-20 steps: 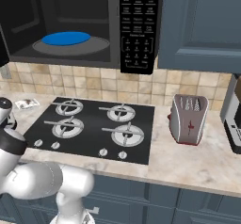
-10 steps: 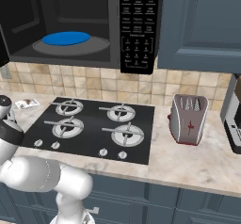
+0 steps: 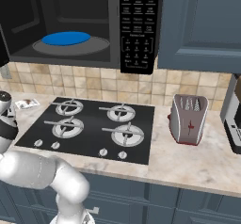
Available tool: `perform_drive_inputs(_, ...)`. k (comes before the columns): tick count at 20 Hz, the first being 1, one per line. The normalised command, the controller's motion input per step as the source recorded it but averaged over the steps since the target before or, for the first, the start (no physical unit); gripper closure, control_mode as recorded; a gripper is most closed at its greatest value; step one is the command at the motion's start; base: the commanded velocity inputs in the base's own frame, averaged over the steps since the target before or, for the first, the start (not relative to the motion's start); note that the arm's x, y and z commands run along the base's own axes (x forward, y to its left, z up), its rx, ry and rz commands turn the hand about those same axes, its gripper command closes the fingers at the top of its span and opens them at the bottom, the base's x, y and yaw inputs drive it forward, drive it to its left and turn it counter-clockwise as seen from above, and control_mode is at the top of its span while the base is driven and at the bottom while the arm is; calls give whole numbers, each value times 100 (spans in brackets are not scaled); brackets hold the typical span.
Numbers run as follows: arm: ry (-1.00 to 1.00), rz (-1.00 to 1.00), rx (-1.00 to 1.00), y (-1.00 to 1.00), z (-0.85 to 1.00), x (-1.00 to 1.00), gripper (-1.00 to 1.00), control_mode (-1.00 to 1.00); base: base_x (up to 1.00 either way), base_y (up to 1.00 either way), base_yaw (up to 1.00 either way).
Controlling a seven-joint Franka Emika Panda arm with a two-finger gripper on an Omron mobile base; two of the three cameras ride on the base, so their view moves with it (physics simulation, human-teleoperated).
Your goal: Pick the onion from the microwave and place it on plate located on the counter.
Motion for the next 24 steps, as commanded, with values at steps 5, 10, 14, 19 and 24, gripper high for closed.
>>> perform_drive_inputs(5,0,0,-1,7,-27,10,100,-100,0,0,0)
perform_drive_inputs(10,0,0,-1,2,-32,0,100,-100,0,0,0)
perform_drive_inputs(14,0,0,0,7,-22,0,100,-100,0,0,0)
perform_drive_inputs(19,0,0,0,10,-13,0,100,-100,0,0,0)
perform_drive_inputs(24,0,0,0,9,-2,1,-100,-100,0,0,0)
